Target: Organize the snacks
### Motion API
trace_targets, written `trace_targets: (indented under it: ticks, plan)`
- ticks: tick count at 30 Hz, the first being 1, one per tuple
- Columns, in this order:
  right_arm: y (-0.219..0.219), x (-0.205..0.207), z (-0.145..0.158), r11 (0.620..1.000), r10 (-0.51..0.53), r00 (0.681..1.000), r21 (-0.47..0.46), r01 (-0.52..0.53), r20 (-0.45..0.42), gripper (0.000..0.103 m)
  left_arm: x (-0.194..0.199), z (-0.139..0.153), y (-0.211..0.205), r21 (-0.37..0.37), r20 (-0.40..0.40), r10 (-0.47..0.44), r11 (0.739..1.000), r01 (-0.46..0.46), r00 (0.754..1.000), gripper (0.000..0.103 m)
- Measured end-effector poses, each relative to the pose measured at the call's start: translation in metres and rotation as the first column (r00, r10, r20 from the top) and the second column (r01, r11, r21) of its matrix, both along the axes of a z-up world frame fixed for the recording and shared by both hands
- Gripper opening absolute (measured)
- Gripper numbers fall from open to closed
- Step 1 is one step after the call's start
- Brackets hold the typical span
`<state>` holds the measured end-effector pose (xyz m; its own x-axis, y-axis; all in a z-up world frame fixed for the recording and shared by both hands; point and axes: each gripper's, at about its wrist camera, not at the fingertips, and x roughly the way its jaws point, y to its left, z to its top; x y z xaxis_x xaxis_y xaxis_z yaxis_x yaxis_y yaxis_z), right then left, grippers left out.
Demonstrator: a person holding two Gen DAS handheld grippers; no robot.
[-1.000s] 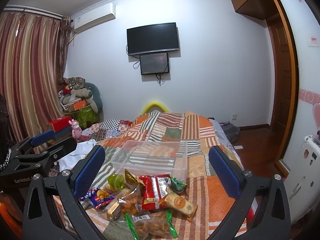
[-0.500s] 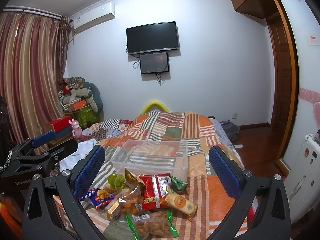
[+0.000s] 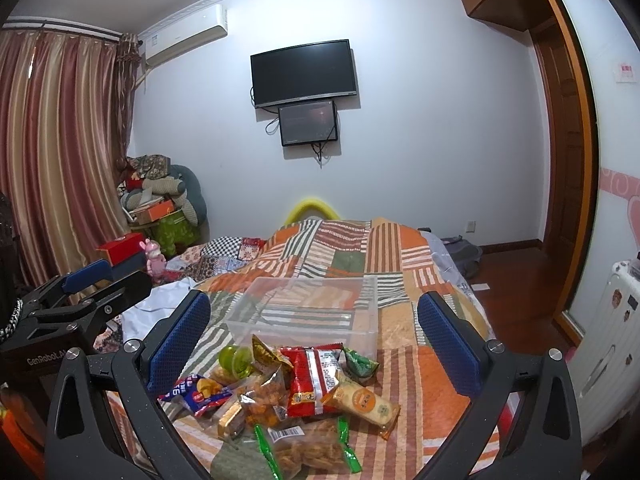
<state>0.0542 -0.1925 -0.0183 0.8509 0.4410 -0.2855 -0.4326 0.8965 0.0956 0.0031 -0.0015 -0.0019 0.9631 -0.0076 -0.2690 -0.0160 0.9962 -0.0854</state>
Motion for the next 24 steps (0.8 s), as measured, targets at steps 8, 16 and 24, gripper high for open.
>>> trace_targets:
  ticks: [8, 16, 24]
  plan:
    - [0.001, 0.004, -0.003, 1.000, 0.003, 1.000, 0.004, -0.003, -0.017, 0.103, 0.001, -0.002, 0.001, 0.002, -0.003, -0.001, 1.000, 0.001, 1.000, 0.103]
    - [0.000, 0.015, -0.011, 1.000, 0.010, 0.998, -0.002, -0.010, -0.058, 0.103, 0.005, -0.009, 0.007, 0.018, -0.021, 0.006, 1.000, -0.005, 1.000, 0.102]
    - [-0.007, 0.035, -0.037, 0.999, 0.014, 0.987, -0.041, -0.021, -0.158, 0.092, 0.021, -0.033, 0.027, 0.031, -0.130, 0.021, 0.999, -0.017, 0.991, 0.084]
